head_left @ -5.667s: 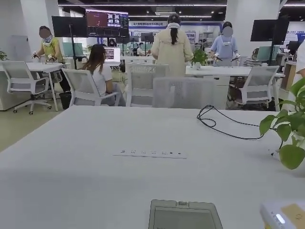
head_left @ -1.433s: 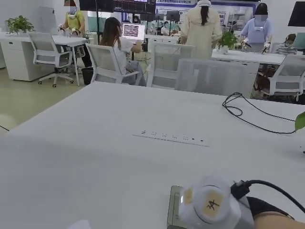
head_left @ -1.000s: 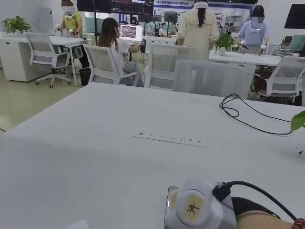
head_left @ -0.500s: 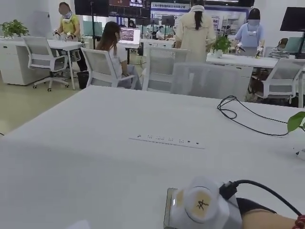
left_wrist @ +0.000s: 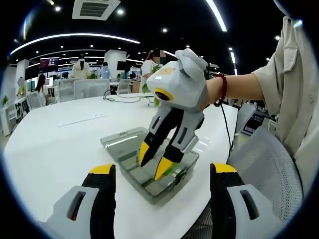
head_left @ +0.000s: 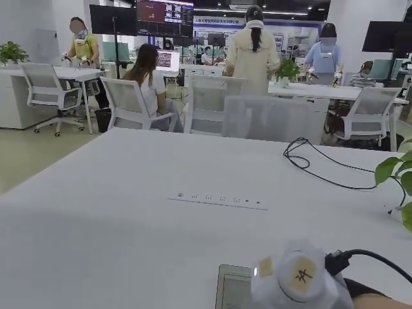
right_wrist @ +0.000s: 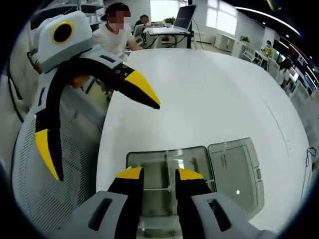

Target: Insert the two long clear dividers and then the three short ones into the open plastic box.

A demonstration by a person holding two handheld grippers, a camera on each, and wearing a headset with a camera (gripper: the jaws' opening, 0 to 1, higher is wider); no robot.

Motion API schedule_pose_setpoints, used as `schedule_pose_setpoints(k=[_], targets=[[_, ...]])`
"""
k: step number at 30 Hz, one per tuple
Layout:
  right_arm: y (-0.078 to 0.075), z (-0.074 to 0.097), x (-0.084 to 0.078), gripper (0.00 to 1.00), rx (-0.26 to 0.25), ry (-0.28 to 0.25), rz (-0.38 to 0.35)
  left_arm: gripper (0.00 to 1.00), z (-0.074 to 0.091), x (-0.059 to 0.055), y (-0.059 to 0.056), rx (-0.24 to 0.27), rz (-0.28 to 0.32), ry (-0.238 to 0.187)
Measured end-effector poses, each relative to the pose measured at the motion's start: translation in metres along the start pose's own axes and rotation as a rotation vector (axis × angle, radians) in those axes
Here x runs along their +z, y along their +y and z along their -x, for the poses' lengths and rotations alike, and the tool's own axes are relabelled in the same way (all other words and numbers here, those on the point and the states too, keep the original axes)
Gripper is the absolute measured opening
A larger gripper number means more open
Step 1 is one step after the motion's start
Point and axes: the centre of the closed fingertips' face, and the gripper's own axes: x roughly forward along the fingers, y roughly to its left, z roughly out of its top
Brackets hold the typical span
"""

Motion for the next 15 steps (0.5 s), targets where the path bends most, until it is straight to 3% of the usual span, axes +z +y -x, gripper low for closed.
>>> schedule_pose_setpoints(k=[8, 15], targets=[[-0.001, 0.02, -0.005, 0.32, -0.018, -0.039, -0.021, 0.83, -0.001, -0.001, -0.003, -0.005, -0.018, 0.008], [0.001, 0.037, -0.023, 0.36, -0.023, -0.041, -0.036, 0.85, -0.002, -0.003, -0.004, -0.004, -0.029, 0.018]])
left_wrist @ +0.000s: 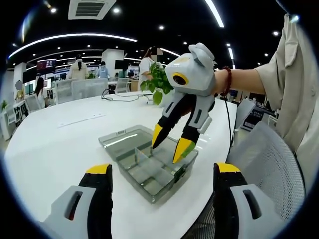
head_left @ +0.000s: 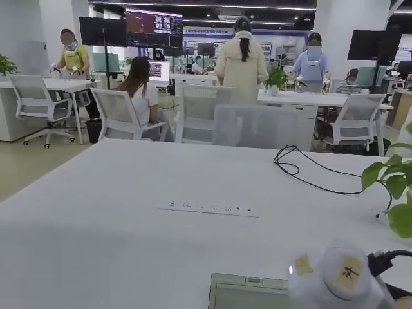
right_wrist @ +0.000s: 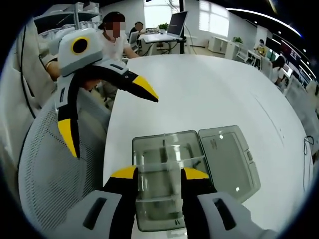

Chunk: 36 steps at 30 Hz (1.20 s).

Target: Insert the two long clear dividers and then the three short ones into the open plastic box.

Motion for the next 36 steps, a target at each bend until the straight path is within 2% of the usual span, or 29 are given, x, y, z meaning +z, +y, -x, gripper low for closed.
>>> schedule_pose_setpoints(k=[11, 15, 25, 36], targets=[[-0.003, 0.027, -0.038, 0.4, -0.036, 0.025, -0.032, 0.86, 0.0, -0.001, 0.0, 0.005, 0.001, 0.004], [-0.007, 0.039, -0.058, 0.41, -0.054, 0.045, -0.056, 0.86, 0.0, -0.001, 0.0, 0.006, 0.002, 0.005], [-0.007, 0.057, -0.095, 0.43, -0.07, 0.087, -0.074, 0.86, 0.0, -0.003, 0.001, 0.009, -0.001, 0.01], [-0.012, 0.069, -0.141, 0.43, -0.082, 0.179, -0.08, 0.84, 0.0, -0.005, 0.003, 0.018, 0.005, 0.026]])
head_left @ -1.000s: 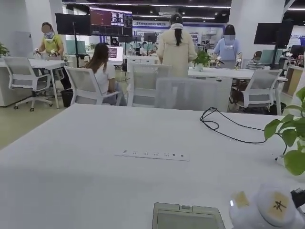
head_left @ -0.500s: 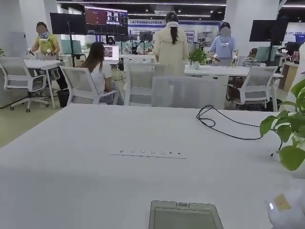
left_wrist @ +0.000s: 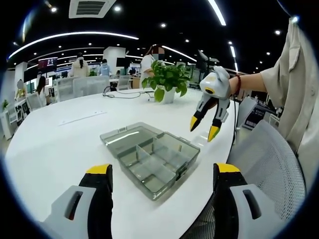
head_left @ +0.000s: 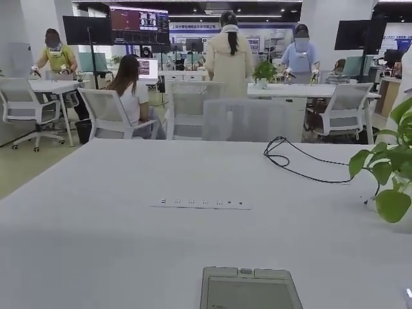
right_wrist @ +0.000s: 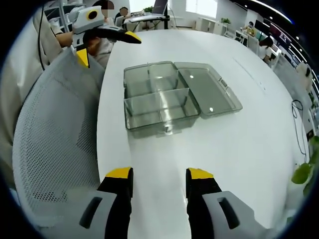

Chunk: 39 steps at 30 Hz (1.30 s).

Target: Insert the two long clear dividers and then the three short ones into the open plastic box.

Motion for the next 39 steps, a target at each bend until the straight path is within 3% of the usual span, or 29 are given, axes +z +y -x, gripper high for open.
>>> schedule_pose_setpoints(k=[10, 15, 26, 39], targets=[[-0.008, -0.004, -0.037, 0.43, -0.004, 0.079, 0.001, 0.83, 0.0, -0.001, 0.001, 0.002, 0.008, 0.007], [-0.01, -0.005, -0.051, 0.43, 0.01, 0.124, 0.041, 0.82, 0.0, -0.003, 0.001, 0.005, 0.009, 0.018], [-0.011, -0.008, -0.069, 0.39, 0.042, 0.196, 0.129, 0.81, 0.0, -0.004, 0.003, 0.015, 0.007, 0.023], [-0.014, -0.006, -0.067, 0.33, 0.025, 0.194, 0.149, 0.8, 0.001, -0.004, 0.004, 0.022, -0.001, 0.03]])
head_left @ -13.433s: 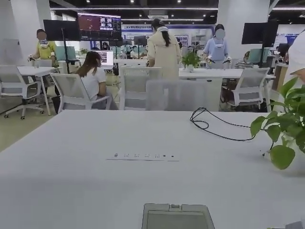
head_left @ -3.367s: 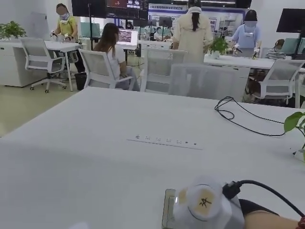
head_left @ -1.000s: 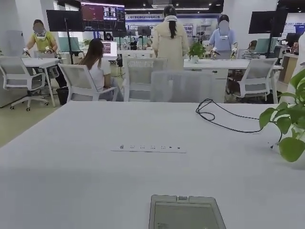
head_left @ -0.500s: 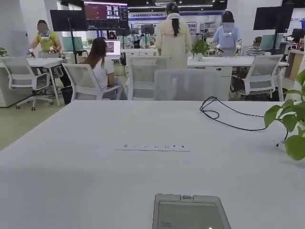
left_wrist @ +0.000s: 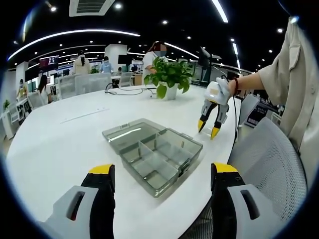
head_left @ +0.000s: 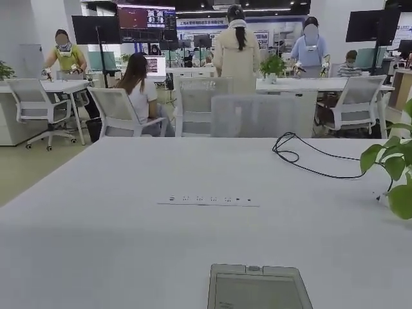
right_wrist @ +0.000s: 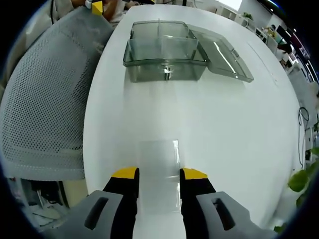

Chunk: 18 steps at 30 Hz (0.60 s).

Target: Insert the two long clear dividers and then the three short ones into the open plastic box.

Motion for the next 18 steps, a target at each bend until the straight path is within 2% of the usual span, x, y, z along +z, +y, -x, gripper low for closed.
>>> schedule_pose_setpoints(k=[7, 12, 15, 18], targets=[[-0.001, 0.0, 0.0, 0.32, -0.002, 0.009, 0.001, 0.8, 0.001, 0.002, 0.004, 0.016, -0.002, 0.0], [-0.001, 0.0, -0.001, 0.32, -0.018, -0.001, 0.0, 0.76, 0.002, 0.002, 0.003, 0.021, -0.004, 0.006], [-0.006, 0.004, 0.003, 0.32, -0.066, -0.031, -0.01, 0.72, 0.004, 0.001, 0.004, 0.03, 0.02, 0.018], [-0.013, 0.012, 0.011, 0.32, -0.126, -0.065, -0.02, 0.7, 0.006, 0.005, 0.003, 0.035, 0.036, 0.004]])
